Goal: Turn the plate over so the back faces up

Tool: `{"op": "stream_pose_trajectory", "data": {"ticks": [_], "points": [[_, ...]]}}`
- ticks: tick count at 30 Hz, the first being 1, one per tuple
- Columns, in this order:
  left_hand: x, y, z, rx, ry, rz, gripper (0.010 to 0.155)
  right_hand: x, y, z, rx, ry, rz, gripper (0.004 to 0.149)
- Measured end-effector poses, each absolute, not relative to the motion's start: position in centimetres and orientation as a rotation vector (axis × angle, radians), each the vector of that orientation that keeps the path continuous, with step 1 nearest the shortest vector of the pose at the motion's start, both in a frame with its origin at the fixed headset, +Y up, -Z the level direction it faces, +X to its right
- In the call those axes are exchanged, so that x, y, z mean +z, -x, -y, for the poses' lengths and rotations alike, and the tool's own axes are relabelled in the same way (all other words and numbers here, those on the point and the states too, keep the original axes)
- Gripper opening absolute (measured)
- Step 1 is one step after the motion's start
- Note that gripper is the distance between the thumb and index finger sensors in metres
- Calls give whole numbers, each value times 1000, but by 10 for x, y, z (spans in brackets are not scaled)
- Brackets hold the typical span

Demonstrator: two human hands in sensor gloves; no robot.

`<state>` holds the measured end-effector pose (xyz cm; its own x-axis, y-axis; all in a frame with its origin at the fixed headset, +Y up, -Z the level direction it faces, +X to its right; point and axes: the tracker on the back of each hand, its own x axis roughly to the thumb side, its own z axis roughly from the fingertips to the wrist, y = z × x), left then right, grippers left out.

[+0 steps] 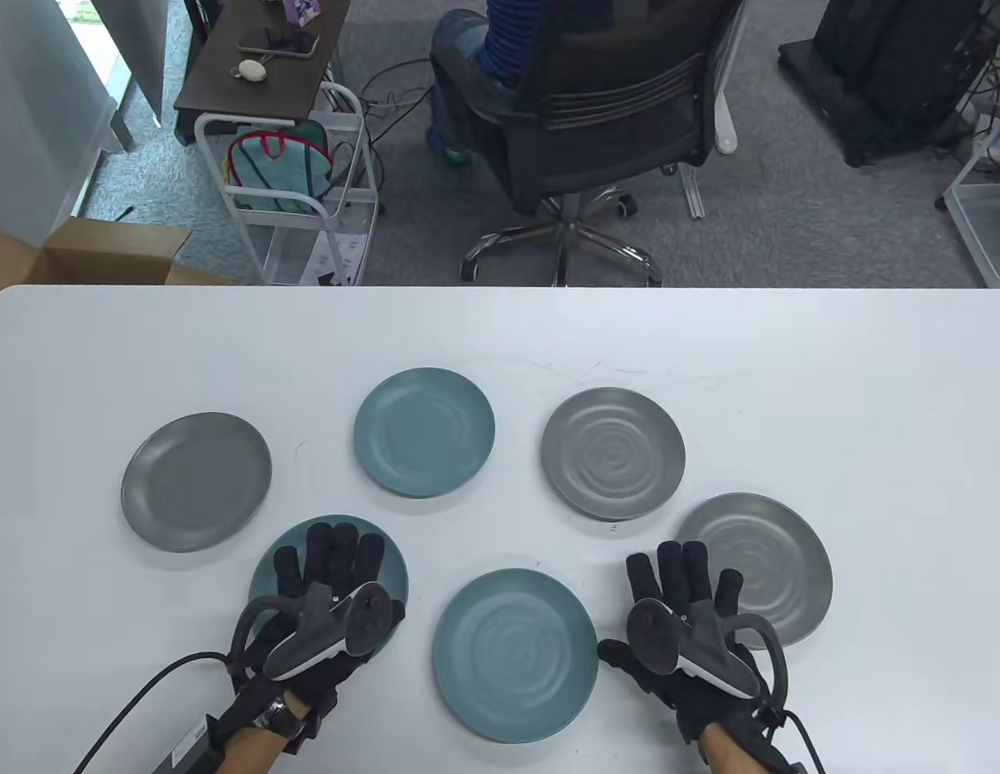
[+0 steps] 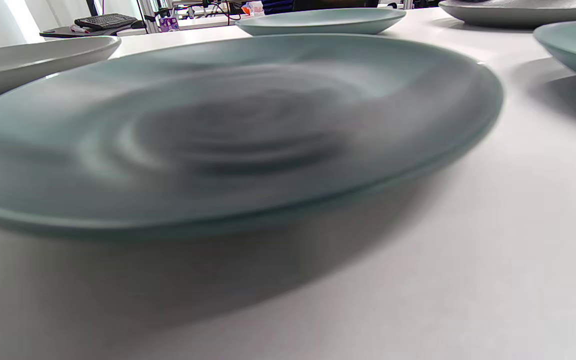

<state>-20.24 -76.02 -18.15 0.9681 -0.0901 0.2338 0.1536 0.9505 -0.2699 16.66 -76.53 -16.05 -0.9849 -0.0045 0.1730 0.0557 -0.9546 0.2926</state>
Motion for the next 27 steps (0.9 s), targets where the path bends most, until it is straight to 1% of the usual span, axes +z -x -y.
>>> {"op": "stream_pose_trajectory", "data": {"ticks": [27], "points": [[-184, 204, 761, -108, 299, 212, 83, -161, -167, 766, -3072, 260, 449, 99]]}}
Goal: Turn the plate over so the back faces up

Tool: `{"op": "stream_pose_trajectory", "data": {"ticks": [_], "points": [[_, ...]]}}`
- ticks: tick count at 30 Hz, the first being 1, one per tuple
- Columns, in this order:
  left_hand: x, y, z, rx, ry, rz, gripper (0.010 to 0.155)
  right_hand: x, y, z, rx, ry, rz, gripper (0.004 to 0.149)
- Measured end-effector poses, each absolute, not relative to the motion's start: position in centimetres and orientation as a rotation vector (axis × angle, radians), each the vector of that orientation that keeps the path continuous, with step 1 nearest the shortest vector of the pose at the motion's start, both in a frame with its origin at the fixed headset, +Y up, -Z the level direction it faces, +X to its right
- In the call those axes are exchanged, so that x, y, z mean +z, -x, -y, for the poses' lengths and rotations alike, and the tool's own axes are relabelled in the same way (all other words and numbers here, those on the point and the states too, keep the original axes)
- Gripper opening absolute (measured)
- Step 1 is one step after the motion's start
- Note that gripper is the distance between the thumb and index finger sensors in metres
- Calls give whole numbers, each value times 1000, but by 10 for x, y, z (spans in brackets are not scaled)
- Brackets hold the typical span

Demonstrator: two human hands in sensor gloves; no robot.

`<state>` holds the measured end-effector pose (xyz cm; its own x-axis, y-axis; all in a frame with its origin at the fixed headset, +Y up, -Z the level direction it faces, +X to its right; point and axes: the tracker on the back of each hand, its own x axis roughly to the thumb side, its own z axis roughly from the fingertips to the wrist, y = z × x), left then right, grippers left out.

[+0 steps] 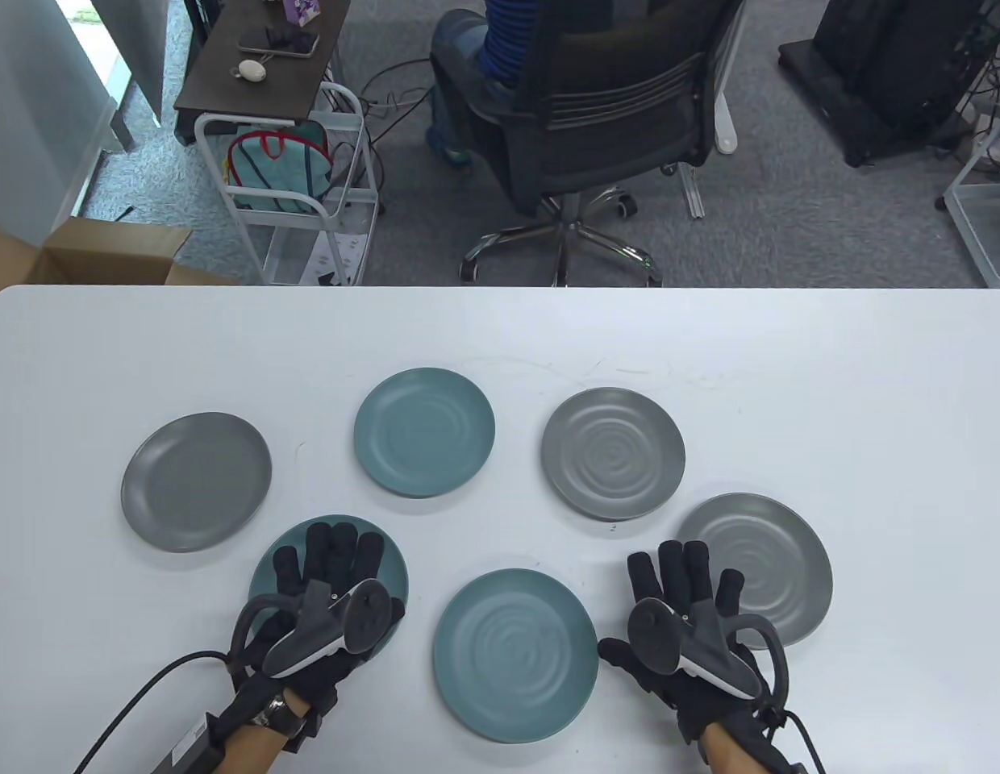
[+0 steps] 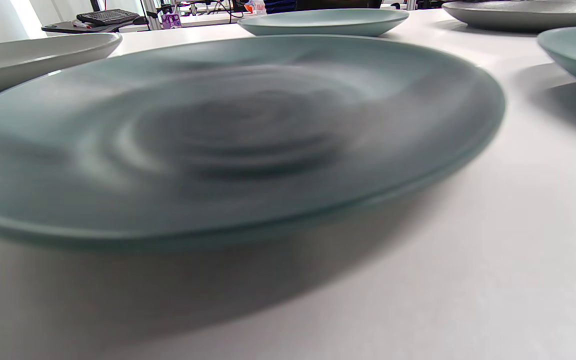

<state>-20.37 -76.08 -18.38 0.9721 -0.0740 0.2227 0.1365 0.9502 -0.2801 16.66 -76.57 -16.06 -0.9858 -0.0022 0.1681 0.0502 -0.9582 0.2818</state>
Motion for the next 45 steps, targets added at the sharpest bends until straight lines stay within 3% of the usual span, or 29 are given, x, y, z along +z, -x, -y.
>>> {"op": "stream_pose_trajectory", "data": {"ticks": [9, 24, 32, 45], "points": [[-193, 216, 742, -52, 238, 168, 82, -160, -166, 765, -3090, 271, 438, 99], [-261, 277, 706, -79, 227, -47, 82, -160, -169, 764, -3105, 257, 422, 98], [-292, 307, 719, -63, 304, -167, 82, -161, -169, 765, -3092, 254, 432, 98], [-305, 328, 760, -92, 432, -246, 80, -162, -170, 767, -3092, 246, 461, 98]]}}
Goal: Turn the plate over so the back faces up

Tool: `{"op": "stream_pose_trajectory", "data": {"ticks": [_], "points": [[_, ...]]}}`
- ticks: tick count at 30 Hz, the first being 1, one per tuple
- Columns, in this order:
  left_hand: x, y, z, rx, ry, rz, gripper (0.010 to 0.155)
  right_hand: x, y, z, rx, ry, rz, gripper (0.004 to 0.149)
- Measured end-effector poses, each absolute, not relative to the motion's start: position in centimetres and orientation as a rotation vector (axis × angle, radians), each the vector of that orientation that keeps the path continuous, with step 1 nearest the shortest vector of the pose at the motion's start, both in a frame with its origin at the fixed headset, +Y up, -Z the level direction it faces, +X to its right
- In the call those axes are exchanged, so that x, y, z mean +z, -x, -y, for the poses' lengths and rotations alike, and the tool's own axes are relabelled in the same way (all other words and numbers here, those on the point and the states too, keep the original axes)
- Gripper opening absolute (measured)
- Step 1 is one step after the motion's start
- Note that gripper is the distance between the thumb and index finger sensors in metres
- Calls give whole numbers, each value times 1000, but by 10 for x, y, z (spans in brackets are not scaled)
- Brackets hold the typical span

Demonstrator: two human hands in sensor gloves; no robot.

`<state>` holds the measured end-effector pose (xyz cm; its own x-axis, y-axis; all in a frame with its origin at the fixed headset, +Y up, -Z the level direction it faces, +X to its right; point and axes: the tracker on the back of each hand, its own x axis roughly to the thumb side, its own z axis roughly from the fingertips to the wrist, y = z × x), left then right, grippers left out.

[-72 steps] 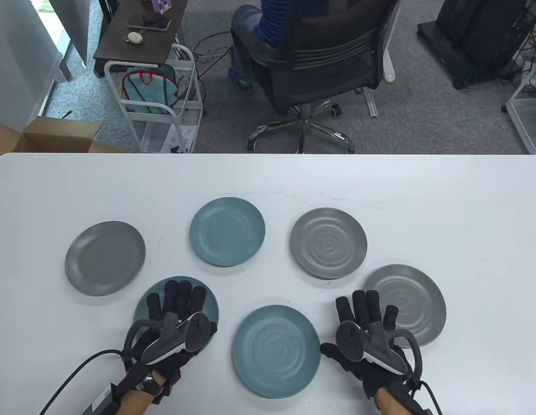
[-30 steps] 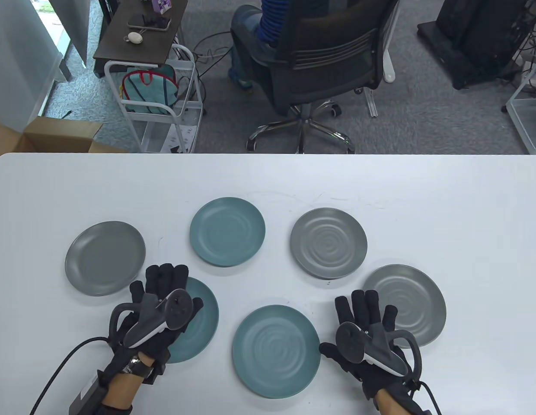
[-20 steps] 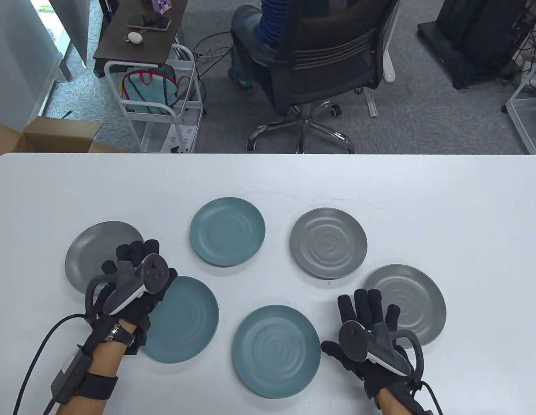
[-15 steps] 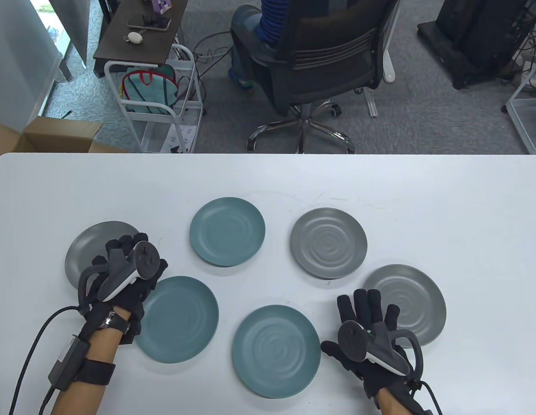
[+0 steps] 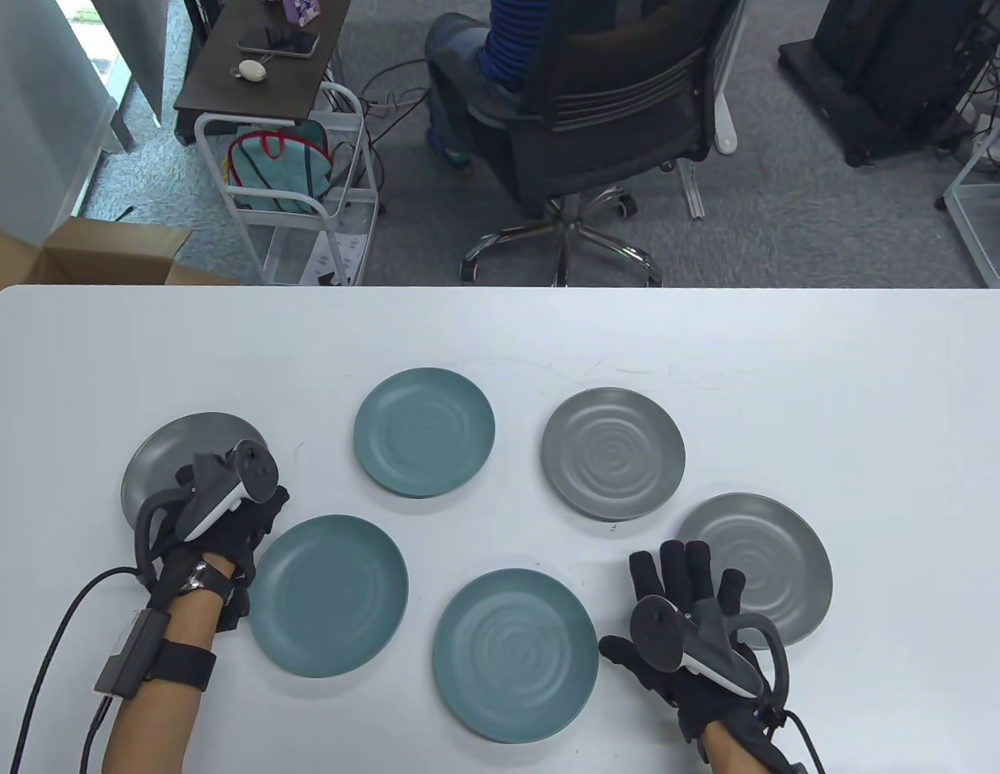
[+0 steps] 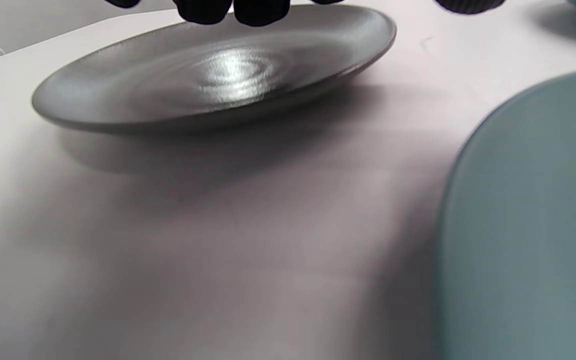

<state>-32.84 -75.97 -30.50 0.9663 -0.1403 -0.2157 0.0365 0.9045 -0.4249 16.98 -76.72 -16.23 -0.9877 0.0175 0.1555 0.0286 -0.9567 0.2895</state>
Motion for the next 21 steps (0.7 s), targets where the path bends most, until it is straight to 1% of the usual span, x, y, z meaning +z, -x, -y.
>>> {"op": "stream_pose_trajectory", "data": {"ticks": [9, 16, 21], "points": [[-307, 329, 776, -97, 476, -266, 77, -163, -171, 767, -3096, 243, 465, 98], [-308, 326, 779, -138, 441, -273, 72, -163, -171, 767, -3099, 244, 461, 97], [-309, 325, 780, -128, 439, -272, 71, -163, -170, 767, -3100, 250, 460, 97]]}}
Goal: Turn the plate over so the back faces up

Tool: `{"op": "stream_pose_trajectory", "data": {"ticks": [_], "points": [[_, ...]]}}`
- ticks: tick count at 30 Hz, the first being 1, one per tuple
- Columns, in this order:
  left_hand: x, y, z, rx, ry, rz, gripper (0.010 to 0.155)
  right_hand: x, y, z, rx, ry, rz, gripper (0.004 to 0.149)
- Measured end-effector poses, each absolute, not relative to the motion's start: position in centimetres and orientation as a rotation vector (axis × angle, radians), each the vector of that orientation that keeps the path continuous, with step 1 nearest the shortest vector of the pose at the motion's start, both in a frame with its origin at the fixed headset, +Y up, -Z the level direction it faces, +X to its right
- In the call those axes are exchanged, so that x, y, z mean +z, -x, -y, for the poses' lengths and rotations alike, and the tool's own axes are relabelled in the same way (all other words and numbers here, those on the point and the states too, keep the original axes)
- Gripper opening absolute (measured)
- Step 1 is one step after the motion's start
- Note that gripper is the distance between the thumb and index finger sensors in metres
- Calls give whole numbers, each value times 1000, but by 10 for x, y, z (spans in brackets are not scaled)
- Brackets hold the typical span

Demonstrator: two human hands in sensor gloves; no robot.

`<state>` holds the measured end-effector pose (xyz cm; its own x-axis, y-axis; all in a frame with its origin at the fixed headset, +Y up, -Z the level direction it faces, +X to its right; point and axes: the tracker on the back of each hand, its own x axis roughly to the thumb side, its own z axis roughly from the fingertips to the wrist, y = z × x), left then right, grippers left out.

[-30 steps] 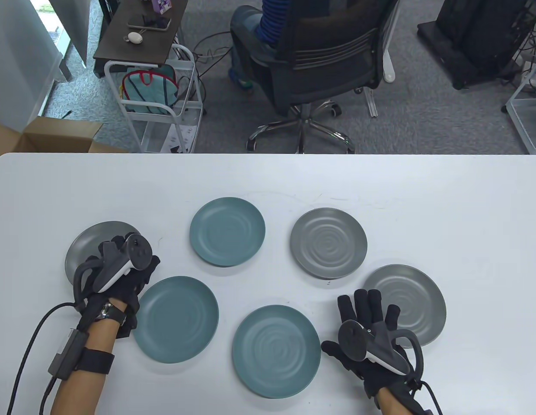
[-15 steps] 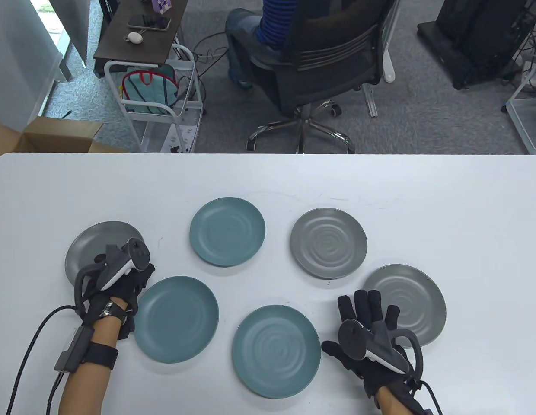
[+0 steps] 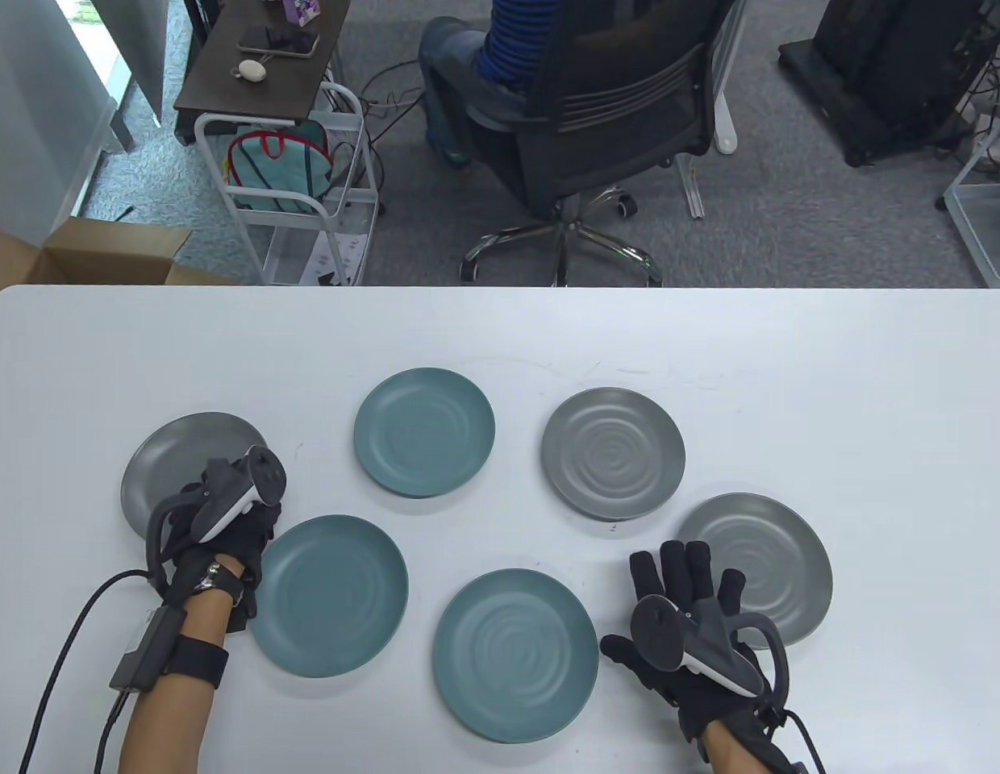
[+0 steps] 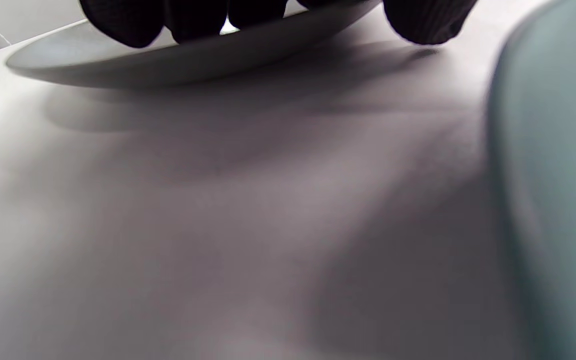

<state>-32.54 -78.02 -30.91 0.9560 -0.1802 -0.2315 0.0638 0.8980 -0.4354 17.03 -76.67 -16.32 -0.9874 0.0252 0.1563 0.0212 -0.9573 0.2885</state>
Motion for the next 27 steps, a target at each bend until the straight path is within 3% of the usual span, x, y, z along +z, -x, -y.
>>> {"op": "stream_pose_trajectory", "data": {"ticks": [13, 27], "points": [[-312, 318, 779, -106, 378, -273, 67, -163, -170, 766, 3071, -263, -442, 96], [-309, 318, 757, -6, 317, -261, 65, -163, -174, 766, 3029, -253, -432, 96]]}}
